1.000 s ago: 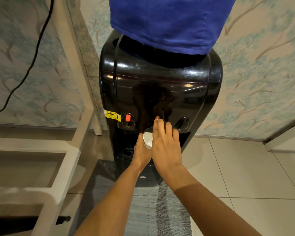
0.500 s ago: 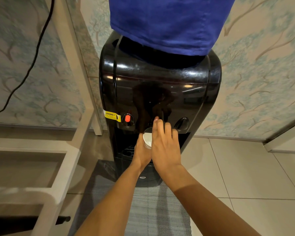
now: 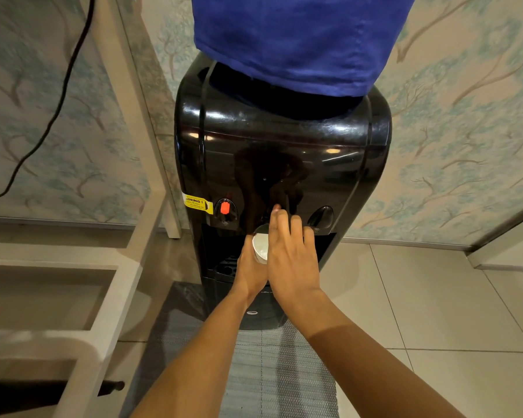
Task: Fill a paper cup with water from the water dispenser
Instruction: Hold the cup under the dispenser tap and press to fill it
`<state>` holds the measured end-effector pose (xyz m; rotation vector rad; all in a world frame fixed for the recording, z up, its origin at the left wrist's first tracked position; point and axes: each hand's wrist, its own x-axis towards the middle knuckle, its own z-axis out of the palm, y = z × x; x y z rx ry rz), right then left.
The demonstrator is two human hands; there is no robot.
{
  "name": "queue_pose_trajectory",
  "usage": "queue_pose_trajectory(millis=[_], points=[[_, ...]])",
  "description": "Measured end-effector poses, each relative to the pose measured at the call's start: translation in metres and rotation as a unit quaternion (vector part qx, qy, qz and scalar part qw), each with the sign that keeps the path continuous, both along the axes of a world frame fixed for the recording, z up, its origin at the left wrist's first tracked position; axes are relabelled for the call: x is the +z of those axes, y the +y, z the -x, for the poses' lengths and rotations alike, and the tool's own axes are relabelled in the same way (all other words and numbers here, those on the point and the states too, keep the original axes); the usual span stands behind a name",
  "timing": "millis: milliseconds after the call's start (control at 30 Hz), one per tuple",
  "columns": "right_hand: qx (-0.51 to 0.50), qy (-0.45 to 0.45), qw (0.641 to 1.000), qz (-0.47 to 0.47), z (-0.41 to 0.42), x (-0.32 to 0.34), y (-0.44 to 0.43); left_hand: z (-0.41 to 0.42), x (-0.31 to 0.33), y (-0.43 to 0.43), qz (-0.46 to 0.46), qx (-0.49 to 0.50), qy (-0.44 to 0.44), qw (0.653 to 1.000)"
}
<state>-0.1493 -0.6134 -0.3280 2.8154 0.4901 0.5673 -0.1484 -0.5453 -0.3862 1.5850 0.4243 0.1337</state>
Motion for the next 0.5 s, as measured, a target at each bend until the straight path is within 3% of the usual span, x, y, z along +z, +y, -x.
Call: queue_pose_trajectory(millis=[500], points=[[-0.002, 0.006, 1.000, 0.026, 0.0017, 0.0025, -0.0001, 0.0015, 0.0002, 0.0003, 0.013, 0.002, -0.001, 1.000]])
